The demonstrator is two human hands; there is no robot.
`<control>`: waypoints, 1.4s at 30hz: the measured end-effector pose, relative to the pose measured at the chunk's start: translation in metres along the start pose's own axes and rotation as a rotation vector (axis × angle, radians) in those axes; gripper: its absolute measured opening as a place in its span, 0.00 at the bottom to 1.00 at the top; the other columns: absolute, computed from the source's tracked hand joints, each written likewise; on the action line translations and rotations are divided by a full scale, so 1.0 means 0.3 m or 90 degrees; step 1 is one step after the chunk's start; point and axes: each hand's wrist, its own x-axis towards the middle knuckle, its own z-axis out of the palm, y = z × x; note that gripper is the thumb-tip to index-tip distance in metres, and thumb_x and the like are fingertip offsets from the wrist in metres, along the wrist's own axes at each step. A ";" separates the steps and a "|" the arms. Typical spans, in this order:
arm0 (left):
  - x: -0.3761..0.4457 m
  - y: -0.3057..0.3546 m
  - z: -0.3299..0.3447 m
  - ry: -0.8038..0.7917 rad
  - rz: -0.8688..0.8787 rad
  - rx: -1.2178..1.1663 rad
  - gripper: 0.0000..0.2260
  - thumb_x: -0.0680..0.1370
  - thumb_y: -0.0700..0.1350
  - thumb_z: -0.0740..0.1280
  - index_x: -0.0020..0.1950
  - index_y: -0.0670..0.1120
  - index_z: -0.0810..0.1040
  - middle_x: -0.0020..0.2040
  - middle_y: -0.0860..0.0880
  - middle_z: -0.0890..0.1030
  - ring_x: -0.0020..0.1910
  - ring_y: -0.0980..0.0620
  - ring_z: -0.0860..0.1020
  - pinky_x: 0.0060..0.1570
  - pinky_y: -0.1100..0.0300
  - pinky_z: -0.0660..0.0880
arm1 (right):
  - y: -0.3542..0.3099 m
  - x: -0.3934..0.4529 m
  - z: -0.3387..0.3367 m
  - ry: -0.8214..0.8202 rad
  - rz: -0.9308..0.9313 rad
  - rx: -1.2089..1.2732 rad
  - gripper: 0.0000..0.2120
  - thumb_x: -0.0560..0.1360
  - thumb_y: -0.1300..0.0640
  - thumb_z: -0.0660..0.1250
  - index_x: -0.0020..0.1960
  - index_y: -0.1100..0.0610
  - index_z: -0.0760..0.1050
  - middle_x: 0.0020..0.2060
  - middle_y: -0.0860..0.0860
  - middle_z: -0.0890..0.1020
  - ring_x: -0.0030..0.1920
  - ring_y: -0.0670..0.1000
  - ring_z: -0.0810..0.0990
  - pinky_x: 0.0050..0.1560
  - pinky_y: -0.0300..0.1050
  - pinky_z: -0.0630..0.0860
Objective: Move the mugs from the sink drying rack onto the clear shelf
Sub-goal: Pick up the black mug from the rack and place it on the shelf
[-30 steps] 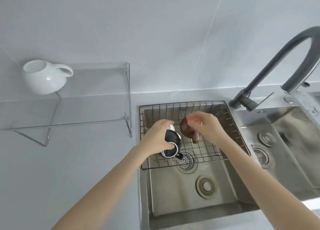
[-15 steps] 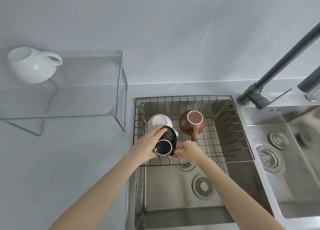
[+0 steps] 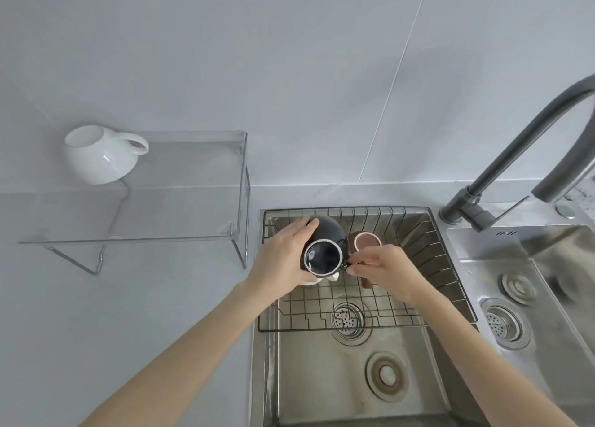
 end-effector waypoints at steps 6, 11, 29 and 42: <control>-0.040 0.025 -0.314 0.177 -0.082 -0.174 0.41 0.53 0.52 0.80 0.65 0.50 0.72 0.54 0.50 0.84 0.52 0.49 0.81 0.56 0.56 0.76 | -0.315 -0.004 -0.132 0.089 -0.162 0.092 0.09 0.72 0.60 0.67 0.39 0.46 0.76 0.42 0.48 0.82 0.46 0.47 0.81 0.50 0.33 0.75; -0.135 -0.099 -0.522 0.226 -0.134 -0.228 0.34 0.47 0.57 0.74 0.52 0.52 0.79 0.45 0.52 0.85 0.47 0.50 0.82 0.53 0.50 0.78 | -0.576 0.057 -0.052 0.069 -0.280 0.083 0.12 0.73 0.63 0.66 0.39 0.46 0.75 0.47 0.50 0.81 0.48 0.51 0.81 0.55 0.39 0.75; -0.358 -0.704 -0.800 0.209 -0.305 -0.231 0.31 0.46 0.54 0.76 0.49 0.52 0.81 0.45 0.51 0.86 0.49 0.52 0.82 0.54 0.50 0.78 | -1.012 0.383 0.474 -0.103 -0.217 0.115 0.06 0.73 0.60 0.64 0.48 0.58 0.78 0.44 0.57 0.84 0.47 0.51 0.82 0.57 0.46 0.75; -0.305 -0.849 -0.868 -0.012 -0.259 -0.200 0.31 0.48 0.54 0.76 0.51 0.54 0.81 0.49 0.51 0.85 0.54 0.52 0.81 0.59 0.47 0.75 | -0.982 0.405 0.614 -0.046 -0.128 0.164 0.03 0.72 0.57 0.66 0.43 0.53 0.79 0.41 0.53 0.84 0.39 0.48 0.81 0.33 0.32 0.71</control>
